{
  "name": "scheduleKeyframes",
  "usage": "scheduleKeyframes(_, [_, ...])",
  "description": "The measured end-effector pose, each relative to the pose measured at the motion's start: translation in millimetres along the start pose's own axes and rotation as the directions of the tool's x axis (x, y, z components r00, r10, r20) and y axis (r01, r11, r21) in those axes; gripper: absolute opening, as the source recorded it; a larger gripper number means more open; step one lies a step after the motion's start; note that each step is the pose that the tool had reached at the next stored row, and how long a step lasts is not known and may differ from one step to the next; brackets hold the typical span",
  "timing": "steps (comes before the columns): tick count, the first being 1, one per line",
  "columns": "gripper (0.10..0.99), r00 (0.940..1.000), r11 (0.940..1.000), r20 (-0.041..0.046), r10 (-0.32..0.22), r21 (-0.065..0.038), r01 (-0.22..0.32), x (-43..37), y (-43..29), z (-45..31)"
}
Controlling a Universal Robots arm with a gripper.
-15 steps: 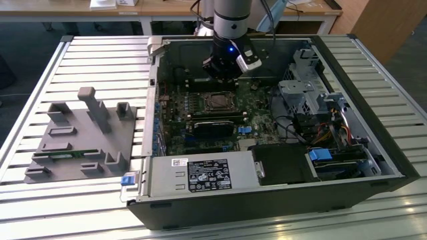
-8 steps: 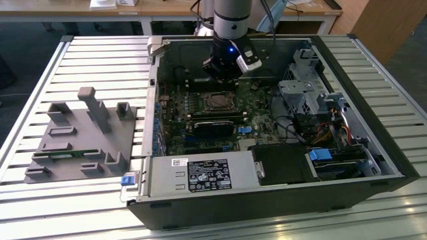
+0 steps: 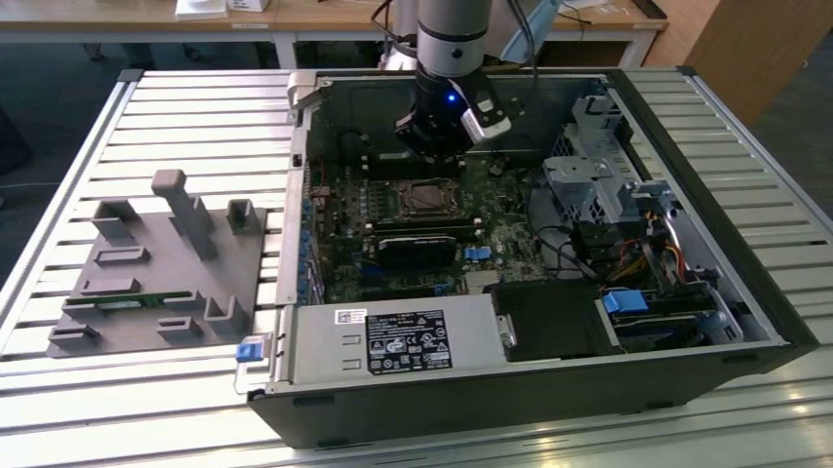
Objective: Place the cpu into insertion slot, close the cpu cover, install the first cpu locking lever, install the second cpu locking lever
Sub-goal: 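Install the second cpu locking lever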
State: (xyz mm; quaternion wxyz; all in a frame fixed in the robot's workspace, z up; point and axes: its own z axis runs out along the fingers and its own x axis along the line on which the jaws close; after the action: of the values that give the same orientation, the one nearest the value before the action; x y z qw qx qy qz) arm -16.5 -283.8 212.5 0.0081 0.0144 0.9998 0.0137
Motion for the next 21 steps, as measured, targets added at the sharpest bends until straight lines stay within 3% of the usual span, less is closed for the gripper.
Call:
scheduleKeyframes(15, [0.106,1.0000,1.0000,0.0001,0.000,0.000,0.000,-0.2,-5.8,-0.1])
scheduleKeyframes(21, [0.106,1.0000,1.0000,0.0000,0.000,0.000,0.000,-0.5,-12.9,-0.1])
